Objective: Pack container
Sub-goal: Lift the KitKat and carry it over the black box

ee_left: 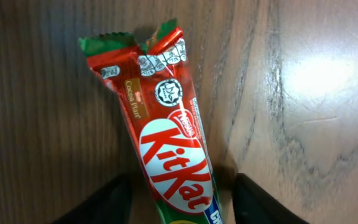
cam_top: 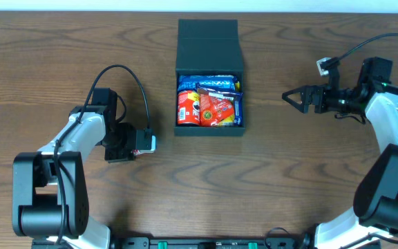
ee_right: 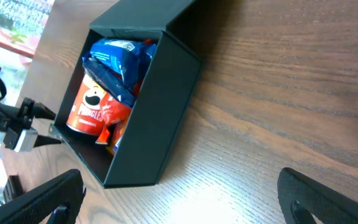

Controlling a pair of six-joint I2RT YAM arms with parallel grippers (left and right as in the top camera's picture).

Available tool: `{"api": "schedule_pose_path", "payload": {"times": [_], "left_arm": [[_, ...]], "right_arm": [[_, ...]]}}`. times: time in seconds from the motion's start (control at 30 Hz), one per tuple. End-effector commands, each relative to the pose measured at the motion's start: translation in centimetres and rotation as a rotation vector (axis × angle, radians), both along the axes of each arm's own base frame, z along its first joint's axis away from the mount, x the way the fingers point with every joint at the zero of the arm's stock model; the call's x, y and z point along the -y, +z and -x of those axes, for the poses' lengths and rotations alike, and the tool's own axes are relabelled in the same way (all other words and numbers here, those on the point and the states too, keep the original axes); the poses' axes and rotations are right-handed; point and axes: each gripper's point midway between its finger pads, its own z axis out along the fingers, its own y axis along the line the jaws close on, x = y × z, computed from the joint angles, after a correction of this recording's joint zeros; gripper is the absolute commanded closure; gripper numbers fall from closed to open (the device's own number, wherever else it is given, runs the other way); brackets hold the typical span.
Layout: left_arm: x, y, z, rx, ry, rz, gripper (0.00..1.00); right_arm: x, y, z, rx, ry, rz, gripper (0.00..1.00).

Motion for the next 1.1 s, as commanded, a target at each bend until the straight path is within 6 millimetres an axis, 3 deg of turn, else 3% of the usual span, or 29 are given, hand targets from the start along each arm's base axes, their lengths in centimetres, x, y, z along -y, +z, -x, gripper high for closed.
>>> {"api": "schedule_pose_path", "payload": {"times": [0.0, 0.2, 0.67, 0.77, 0.83, 0.93, 1.0, 1.07], "left_arm": [[0.2, -0.7, 0.6, -0.032, 0.009, 0.019, 0.55], [0.2, -0.7, 0.4, -0.022, 0.009, 0.015, 0.69], [0.1, -0.7, -1.9, 0.073, 0.008, 0.014, 0.75], [0.0, -0.3, -4.6, 0.186, 0.009, 0.005, 0.87], [-0.1, 0.7, -7.8, 0.314, 0.014, 0.003, 0.94], [0.6, 3.0, -12.1, 0.464, 0.132, 0.044, 0.94], [2.0, 4.9, -14.3, 0.521, 0.225, 0.113, 0.94], [4.9, 8.0, -16.1, 0.554, 0.342, 0.212, 0.91]], "right_arm": [[-0.5, 1.6, -0.3, 0.06, 0.028, 0.001, 0.01], [-0.5, 1.6, -0.3, 0.061, 0.028, 0.001, 0.01], [-0.5, 1.7, -0.3, 0.062, 0.026, 0.0, 0.01], [-0.5, 1.7, -0.3, 0.056, 0.021, -0.004, 0.01], [-0.5, 1.7, -0.4, 0.041, 0.009, -0.013, 0.01], [-0.6, 1.8, -0.3, 0.032, 0.004, -0.03, 0.01], [-0.6, 1.8, -0.3, 0.02, -0.005, -0.036, 0.01], [-0.7, 1.9, -0.3, -0.006, -0.024, -0.056, 0.01]]}}
